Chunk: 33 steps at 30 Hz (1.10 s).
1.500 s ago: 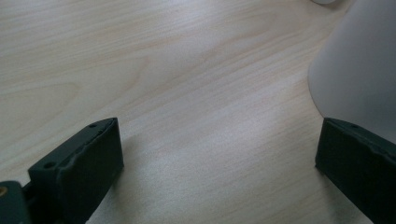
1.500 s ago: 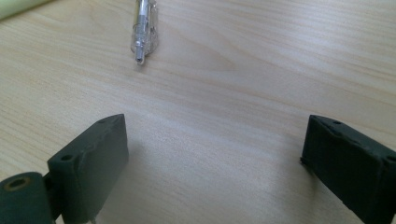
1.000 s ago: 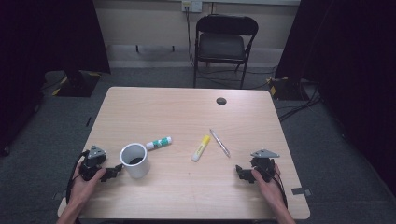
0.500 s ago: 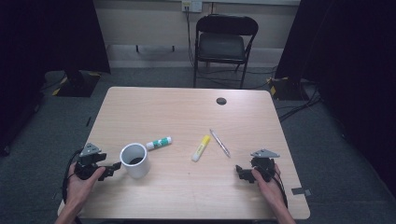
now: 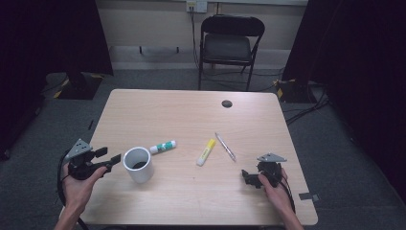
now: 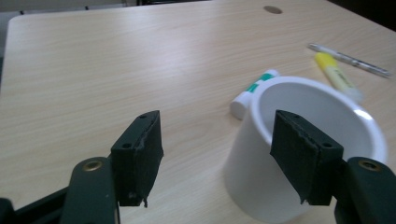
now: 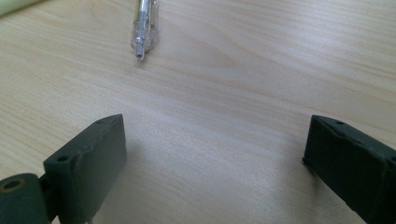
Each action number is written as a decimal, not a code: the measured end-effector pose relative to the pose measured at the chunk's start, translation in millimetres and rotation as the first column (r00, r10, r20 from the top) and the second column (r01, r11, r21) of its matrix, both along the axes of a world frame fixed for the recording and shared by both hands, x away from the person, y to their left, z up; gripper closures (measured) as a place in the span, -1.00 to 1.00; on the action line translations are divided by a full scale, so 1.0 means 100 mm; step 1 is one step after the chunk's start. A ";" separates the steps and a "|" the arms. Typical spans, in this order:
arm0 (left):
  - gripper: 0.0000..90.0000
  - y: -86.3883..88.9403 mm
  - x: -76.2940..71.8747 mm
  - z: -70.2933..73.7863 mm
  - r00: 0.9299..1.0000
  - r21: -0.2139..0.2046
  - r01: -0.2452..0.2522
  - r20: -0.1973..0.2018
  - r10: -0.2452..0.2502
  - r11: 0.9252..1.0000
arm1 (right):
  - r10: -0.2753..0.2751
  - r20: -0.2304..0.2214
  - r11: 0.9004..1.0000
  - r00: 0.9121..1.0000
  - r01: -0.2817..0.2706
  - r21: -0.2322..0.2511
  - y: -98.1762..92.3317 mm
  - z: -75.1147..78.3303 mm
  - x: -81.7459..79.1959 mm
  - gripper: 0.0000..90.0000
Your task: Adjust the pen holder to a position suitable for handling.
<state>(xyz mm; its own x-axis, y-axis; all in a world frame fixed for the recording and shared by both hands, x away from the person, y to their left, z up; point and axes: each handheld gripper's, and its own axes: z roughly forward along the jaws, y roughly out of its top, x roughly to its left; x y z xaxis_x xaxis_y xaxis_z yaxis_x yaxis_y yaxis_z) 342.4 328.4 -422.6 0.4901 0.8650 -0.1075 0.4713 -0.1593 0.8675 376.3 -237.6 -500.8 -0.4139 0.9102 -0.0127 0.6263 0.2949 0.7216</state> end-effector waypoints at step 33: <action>0.25 -0.33 0.26 0.05 0.984 0.028 0.174 -0.027 -0.173 0.984 | 0.017 0.000 1.000 1.000 -0.017 0.000 0.00 0.00 0.00 -0.89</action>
<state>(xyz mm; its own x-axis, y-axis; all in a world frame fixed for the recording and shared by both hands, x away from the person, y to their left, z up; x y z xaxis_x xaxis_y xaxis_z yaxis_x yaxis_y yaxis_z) 368.0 295.5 -417.4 0.6309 0.7699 -0.0964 0.4552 -0.2666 0.8496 376.3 -237.4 -500.8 -0.4292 0.9031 -0.0130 0.6212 0.3056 0.7216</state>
